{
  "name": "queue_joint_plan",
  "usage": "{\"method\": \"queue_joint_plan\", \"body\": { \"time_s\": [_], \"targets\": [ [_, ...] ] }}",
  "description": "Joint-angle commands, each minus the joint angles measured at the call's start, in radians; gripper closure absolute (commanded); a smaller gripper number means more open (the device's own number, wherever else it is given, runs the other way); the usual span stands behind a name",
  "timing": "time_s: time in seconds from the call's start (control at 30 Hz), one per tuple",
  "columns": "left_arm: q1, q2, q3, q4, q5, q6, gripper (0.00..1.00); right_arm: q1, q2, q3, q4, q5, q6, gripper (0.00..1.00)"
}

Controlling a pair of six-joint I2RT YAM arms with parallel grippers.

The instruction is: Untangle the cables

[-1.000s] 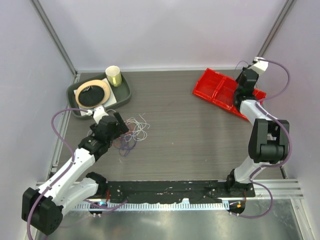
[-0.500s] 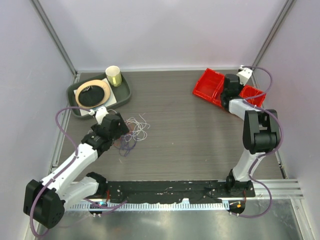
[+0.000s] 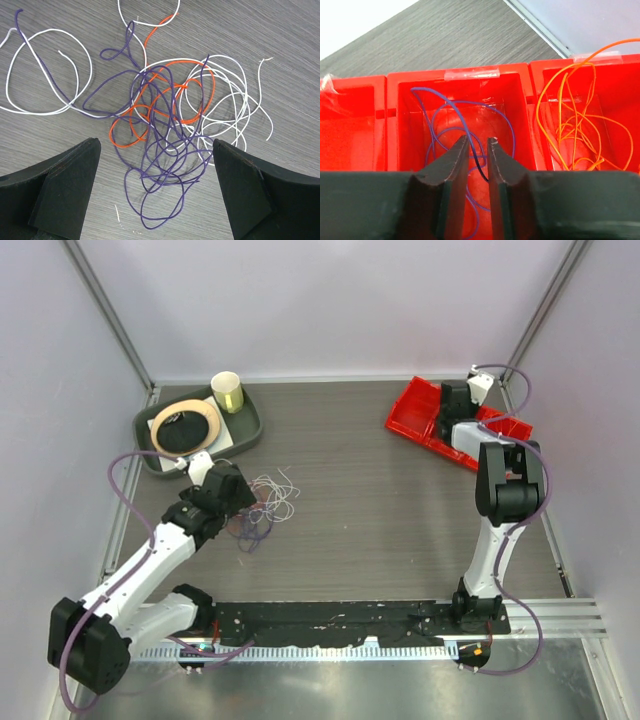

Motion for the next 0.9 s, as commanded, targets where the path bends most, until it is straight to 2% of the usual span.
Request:
{"method": "queue_joint_plan", "body": {
  "time_s": [0.0, 0.17, 0.2, 0.33, 0.4, 0.47, 0.5, 0.6, 0.7, 0.73, 0.87],
  "targets": [
    [0.001, -0.037, 0.039, -0.048, -0.019, -0.034, 0.0, 0.003, -0.075, 0.018, -0.044, 0.002, 0.028, 0.64],
    [0.001, -0.062, 0.04, -0.112, -0.056, -0.08, 0.0, 0.006, -0.217, -0.003, -0.064, -0.006, -0.001, 0.47],
    [0.002, -0.065, 0.042, -0.121, -0.061, -0.09, 0.0, 0.009, -0.263, -0.007, -0.065, 0.003, -0.01, 0.39],
    [0.001, -0.09, 0.051, -0.181, -0.076, -0.133, 0.0, 0.024, -0.372, -0.043, -0.067, 0.015, -0.061, 0.21],
    [0.002, -0.1, 0.049, -0.214, -0.087, -0.149, 0.0, 0.032, -0.412, -0.06, -0.088, -0.075, -0.073, 0.11],
    [0.001, -0.107, 0.053, -0.264, -0.108, -0.188, 0.0, 0.049, -0.484, -0.085, -0.102, -0.19, -0.075, 0.09],
    [0.001, -0.105, 0.054, -0.279, -0.111, -0.202, 0.0, 0.062, -0.512, -0.095, -0.104, -0.301, -0.07, 0.09],
    [0.001, -0.107, 0.031, -0.272, -0.104, -0.214, 0.0, 0.142, -0.595, -0.16, -0.12, -0.458, 0.043, 0.08],
    [0.001, -0.096, -0.012, -0.159, -0.044, -0.191, 0.0, 0.298, -0.633, -0.275, -0.061, -0.572, 0.048, 0.07],
    [0.002, -0.088, -0.021, -0.085, -0.024, -0.177, 0.0, 0.334, -0.629, -0.304, -0.017, -0.656, 0.063, 0.07],
    [0.002, -0.039, -0.082, 0.116, 0.071, -0.139, 0.0, 0.472, -0.531, -0.411, 0.192, -0.88, 0.233, 0.07]
  ]
}}
